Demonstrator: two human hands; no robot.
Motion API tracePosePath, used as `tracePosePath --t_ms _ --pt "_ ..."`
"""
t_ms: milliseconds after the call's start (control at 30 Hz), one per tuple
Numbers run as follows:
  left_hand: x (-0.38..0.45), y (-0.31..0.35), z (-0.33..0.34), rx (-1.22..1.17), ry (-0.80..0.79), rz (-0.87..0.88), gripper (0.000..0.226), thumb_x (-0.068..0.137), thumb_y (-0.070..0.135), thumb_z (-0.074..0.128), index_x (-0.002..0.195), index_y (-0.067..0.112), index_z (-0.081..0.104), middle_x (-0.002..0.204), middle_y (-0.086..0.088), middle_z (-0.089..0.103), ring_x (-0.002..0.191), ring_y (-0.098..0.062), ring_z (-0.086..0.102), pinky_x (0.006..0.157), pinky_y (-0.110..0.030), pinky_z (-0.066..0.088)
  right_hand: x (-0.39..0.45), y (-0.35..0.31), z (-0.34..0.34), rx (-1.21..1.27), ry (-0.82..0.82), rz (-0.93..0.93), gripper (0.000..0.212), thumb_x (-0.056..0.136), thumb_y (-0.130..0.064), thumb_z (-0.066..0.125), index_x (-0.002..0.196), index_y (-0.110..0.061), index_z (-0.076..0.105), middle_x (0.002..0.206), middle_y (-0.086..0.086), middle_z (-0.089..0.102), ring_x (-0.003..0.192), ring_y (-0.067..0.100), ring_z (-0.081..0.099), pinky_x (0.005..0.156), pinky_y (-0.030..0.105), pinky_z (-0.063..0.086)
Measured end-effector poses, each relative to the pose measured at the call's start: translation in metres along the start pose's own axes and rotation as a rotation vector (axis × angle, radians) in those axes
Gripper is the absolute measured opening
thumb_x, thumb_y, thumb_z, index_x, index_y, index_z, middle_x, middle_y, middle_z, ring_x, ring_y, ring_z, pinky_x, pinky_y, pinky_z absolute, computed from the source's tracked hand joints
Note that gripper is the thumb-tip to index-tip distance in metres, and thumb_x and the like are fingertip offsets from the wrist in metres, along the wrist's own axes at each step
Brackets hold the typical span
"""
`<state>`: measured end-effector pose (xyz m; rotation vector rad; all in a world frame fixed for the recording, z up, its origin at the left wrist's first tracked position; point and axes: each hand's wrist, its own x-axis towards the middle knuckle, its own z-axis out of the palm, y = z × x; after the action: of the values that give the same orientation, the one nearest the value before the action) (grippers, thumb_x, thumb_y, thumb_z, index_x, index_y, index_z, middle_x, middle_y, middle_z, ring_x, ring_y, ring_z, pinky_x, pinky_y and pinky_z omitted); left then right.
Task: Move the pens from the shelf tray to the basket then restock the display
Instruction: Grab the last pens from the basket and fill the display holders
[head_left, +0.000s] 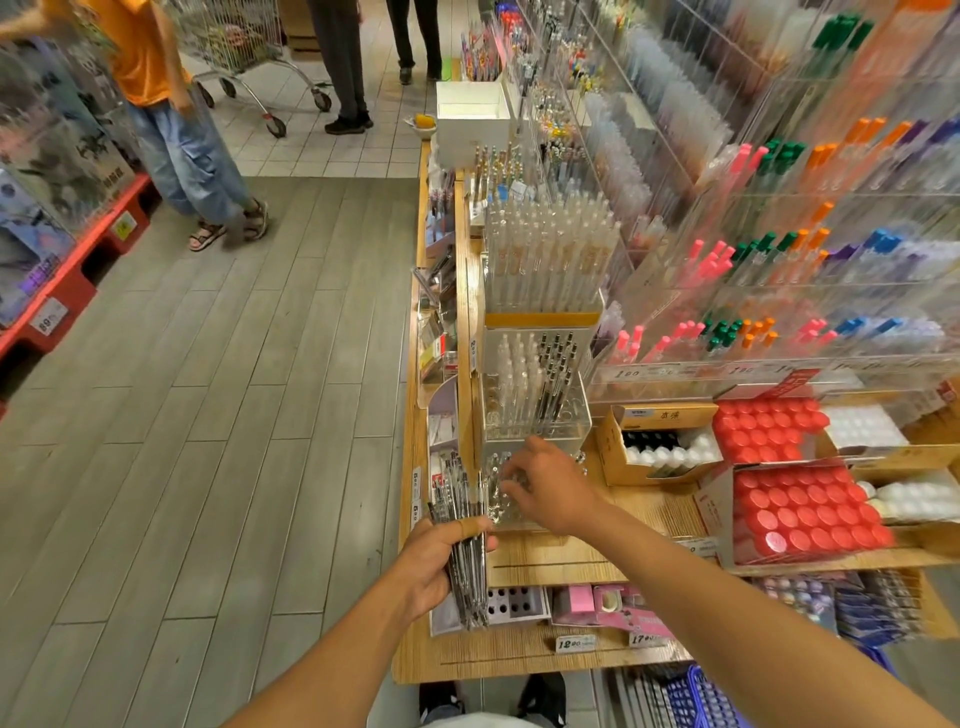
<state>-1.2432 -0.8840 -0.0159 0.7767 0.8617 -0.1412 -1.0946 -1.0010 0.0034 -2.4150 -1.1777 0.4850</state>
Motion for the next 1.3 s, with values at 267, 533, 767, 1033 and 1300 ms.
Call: tracePosePath --t_ms 267,533,767,1033,1300 --pt "-0.001 0.005 0.005 -0.025 -0.13 -0.024 0.053 0.073 0.005 0.076 0.119 -0.017 0.059 0.089 -0.023 0.071 0.068 -0.025 0.073 0.056 -0.03 0.06 -0.003 -0.015 -0.013 0.865 -0.317 0.266 0.027 0.101 -0.013 0.048 0.127 -0.014 0.057 0.083 -0.006 0.053 0.072 0.008 0.047 0.067 0.02 0.043" --pt "0.006 0.005 -0.007 -0.083 -0.061 -0.014 0.036 0.075 0.006 0.075 0.107 -0.006 0.065 0.088 -0.019 0.071 0.07 -0.024 0.068 0.057 -0.03 0.058 -0.002 -0.003 -0.037 0.982 -0.01 0.312 0.008 0.096 -0.014 0.057 0.098 -0.007 0.053 0.084 0.006 0.062 0.067 0.009 0.06 0.066 0.026 0.052" --pt "0.01 -0.004 -0.023 -0.034 0.026 -0.038 0.026 0.082 0.004 0.07 0.106 -0.005 0.064 0.077 -0.014 0.067 0.065 -0.021 0.063 0.058 -0.031 0.056 -0.008 0.003 -0.019 0.36 0.105 0.075 0.013 0.099 -0.024 0.053 0.091 -0.018 0.046 0.077 -0.003 0.058 0.065 0.007 0.053 0.058 0.025 0.043" --pt "0.007 -0.002 -0.018 -0.019 0.004 -0.017 0.037 0.079 0.006 0.073 0.112 -0.007 0.061 0.079 -0.014 0.066 0.066 -0.021 0.062 0.058 -0.031 0.055 -0.003 0.015 0.006 0.091 0.025 0.0 0.015 0.099 -0.025 0.052 0.089 -0.02 0.043 0.081 -0.005 0.054 0.071 0.013 0.053 0.058 0.026 0.039" --pt "0.005 0.001 -0.013 -0.005 -0.036 -0.008 0.059 0.069 0.007 0.076 0.122 -0.011 0.055 0.083 -0.018 0.07 0.068 -0.023 0.066 0.061 -0.032 0.058 0.004 0.017 0.021 -0.144 0.06 -0.053 0.014 0.092 -0.023 0.061 0.094 -0.009 0.064 0.097 0.003 0.055 0.083 0.022 0.056 0.071 0.038 0.05"
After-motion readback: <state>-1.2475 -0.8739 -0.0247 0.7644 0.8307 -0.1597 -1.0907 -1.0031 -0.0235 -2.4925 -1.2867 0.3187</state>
